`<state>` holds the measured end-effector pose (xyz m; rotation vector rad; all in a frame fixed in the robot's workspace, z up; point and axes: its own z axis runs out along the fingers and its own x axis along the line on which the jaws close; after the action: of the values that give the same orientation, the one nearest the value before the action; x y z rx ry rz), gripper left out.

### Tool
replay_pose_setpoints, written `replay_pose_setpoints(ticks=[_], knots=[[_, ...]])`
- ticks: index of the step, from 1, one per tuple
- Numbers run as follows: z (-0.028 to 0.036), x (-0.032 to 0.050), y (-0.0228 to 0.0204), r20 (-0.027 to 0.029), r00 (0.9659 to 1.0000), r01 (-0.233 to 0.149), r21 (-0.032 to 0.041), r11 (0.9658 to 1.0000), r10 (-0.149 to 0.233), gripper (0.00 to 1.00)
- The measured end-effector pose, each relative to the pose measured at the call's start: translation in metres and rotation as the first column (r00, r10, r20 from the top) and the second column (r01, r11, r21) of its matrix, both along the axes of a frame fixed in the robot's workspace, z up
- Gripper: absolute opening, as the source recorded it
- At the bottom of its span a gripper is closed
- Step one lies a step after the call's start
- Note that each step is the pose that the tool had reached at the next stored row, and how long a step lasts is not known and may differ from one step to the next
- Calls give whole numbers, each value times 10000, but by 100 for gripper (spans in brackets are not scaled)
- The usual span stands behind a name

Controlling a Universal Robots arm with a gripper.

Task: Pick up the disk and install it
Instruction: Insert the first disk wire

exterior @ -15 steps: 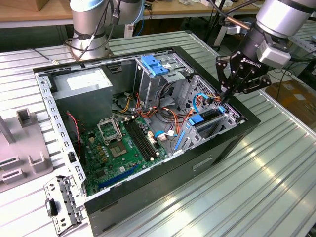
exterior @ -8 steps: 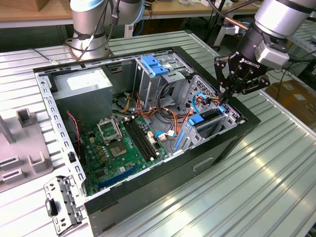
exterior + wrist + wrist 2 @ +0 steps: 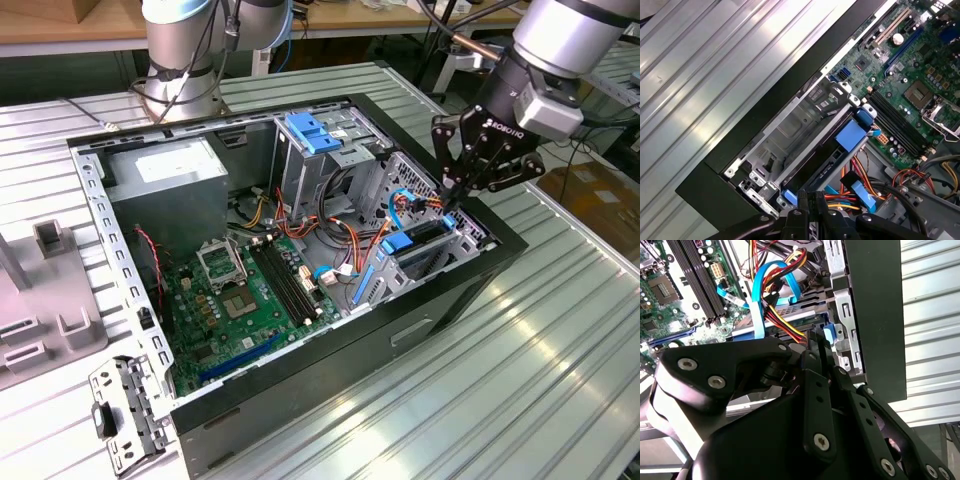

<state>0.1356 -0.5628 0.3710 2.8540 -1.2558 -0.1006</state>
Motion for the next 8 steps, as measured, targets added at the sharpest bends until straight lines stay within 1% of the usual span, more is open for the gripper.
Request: replay_pose_setpoints(ticks=[6,7,8], knots=[[-14,-17,-2,0,10000,17,0,10000,-17,17],[-19,-37,-6,0,10000,23,0,10000,-23,17],[-40,-108,-11,0,10000,30,0,10000,-30,17]])
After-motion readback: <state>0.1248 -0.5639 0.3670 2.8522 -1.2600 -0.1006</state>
